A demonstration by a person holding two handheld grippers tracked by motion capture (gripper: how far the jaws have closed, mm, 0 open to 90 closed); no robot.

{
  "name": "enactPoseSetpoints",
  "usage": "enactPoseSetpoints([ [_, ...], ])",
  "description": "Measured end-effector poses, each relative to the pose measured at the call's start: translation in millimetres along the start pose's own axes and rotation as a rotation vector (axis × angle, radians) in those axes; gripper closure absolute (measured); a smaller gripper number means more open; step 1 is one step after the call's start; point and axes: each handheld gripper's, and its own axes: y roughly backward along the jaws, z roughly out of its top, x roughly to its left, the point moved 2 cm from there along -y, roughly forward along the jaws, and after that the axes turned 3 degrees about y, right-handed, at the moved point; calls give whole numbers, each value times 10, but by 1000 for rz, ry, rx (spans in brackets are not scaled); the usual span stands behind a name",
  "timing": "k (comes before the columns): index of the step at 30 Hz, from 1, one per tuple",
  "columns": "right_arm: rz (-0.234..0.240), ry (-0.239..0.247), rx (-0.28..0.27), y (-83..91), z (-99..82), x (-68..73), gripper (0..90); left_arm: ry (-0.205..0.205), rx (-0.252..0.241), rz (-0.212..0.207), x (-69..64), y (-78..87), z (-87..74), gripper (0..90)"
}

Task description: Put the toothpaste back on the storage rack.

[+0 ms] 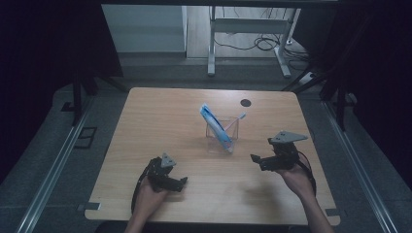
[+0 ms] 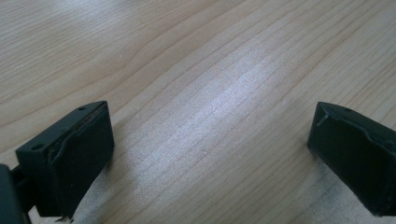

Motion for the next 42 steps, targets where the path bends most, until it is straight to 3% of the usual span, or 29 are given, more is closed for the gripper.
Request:
enactPoseSetpoints([
  [14, -37, -22, 32, 44, -356, -4, 71, 4, -1, 4, -4, -1, -1, 6],
  [29, -32, -54, 70, -103, -769, 98, 74, 9, -3, 5, -7, -1, -1, 6],
  [42, -27, -47, 101, -227, -974, 186, 68, 6, -1, 4, -5, 0, -1, 6],
])
